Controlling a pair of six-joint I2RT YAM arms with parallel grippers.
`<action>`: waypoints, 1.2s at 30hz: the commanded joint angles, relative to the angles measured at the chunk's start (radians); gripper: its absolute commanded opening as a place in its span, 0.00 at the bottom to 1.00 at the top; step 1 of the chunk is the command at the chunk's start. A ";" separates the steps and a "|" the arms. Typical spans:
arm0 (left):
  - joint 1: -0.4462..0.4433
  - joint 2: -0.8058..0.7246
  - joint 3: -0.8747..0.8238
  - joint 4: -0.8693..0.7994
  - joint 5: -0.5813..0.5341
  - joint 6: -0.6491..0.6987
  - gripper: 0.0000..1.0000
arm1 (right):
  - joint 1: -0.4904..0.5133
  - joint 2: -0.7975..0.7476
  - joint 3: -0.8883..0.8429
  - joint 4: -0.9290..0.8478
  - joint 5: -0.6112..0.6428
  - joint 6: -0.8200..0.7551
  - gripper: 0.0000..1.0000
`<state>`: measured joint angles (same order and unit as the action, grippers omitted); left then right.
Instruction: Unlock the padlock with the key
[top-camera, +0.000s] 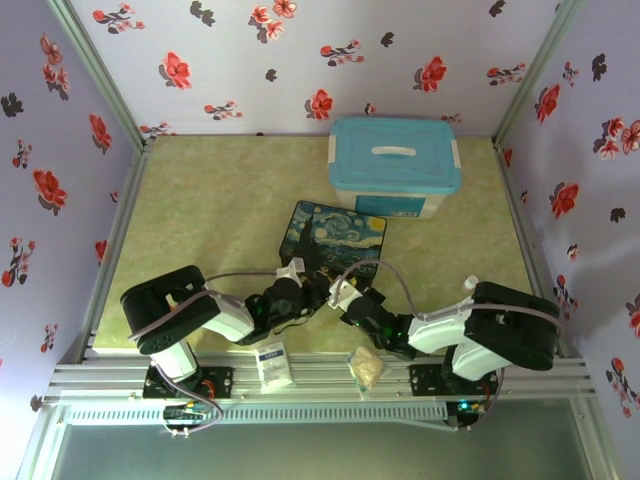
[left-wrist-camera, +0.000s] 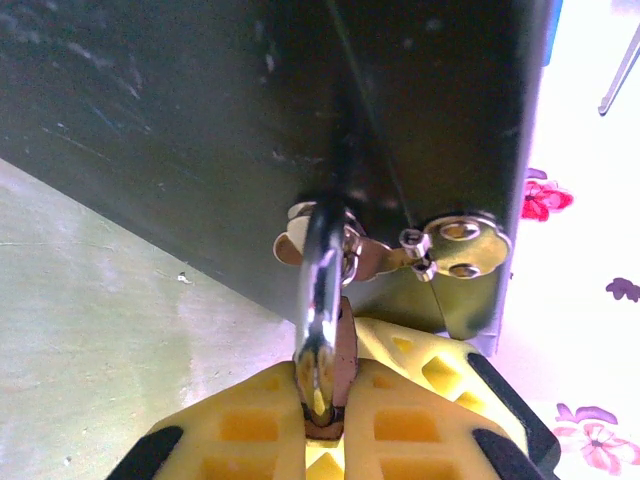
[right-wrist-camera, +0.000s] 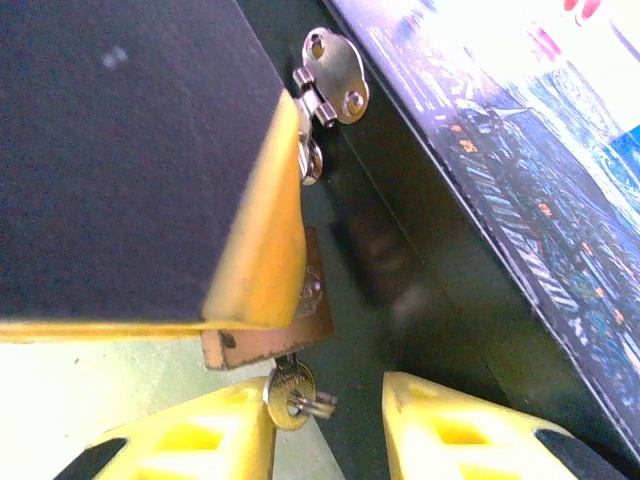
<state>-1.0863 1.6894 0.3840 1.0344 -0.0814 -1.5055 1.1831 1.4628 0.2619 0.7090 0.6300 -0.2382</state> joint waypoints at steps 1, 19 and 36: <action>-0.021 0.013 -0.002 0.054 0.068 0.007 0.00 | 0.015 0.060 0.008 0.177 0.059 -0.049 0.30; -0.026 0.027 -0.017 0.065 0.081 0.002 0.00 | -0.102 -0.042 -0.047 0.068 -0.253 0.122 0.01; -0.026 0.046 -0.028 0.053 0.090 0.031 0.03 | -0.278 -0.172 -0.033 -0.098 -0.733 0.311 0.00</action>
<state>-1.0996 1.7367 0.3752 1.0946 -0.0105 -1.5089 0.9138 1.2877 0.1928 0.5945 -0.0284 -0.0006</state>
